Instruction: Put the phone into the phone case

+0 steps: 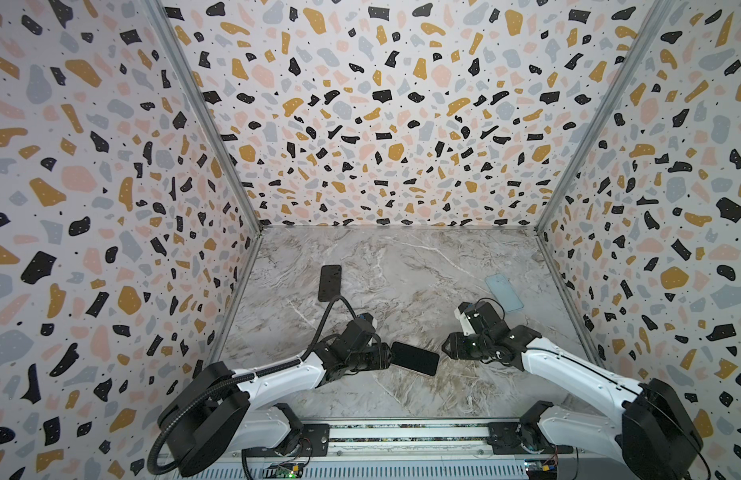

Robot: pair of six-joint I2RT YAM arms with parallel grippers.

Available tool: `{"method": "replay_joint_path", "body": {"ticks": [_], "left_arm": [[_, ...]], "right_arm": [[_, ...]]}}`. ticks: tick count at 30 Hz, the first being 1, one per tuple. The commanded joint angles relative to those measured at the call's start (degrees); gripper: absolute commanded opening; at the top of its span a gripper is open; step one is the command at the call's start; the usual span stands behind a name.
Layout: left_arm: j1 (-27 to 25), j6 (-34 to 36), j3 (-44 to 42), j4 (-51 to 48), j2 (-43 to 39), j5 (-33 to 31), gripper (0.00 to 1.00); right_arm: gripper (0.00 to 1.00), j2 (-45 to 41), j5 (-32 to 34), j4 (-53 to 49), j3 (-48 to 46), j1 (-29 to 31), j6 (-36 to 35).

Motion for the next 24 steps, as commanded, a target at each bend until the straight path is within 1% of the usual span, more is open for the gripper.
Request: {"method": "replay_joint_path", "body": {"ticks": [1, 3, 6, 9, 12, 18, 24], "left_arm": [[0.5, 2.9, 2.2, 0.7, 2.9, -0.4, 0.62], [0.5, 3.1, 2.5, 2.6, 5.0, 0.8, 0.61], [0.5, 3.4, 2.6, 4.2, 7.3, 2.1, 0.60], [0.5, 4.1, 2.7, 4.7, 8.0, 3.3, 0.58], [0.5, 4.3, 3.0, 5.6, 8.3, 3.8, 0.58], [0.5, 3.1, 1.9, 9.5, 10.3, 5.8, 0.56], [0.5, 2.9, 1.7, 10.0, 9.8, 6.5, 0.54]], "right_arm": [[0.47, -6.2, 2.7, -4.5, -3.6, 2.8, 17.3], [0.44, -9.5, 2.9, -2.9, -5.9, 5.3, 23.8], [0.43, -9.8, 2.0, -0.9, -7.0, 8.4, 27.4], [0.41, -7.2, 1.2, 0.7, -6.8, 11.3, 28.3], [0.37, -4.7, 0.4, 2.7, -6.6, 13.1, 28.4], [0.34, -0.4, -0.5, 4.7, -5.0, 13.3, 26.3], [0.32, 3.0, -1.7, 7.2, -4.3, 13.2, 25.1]]}}
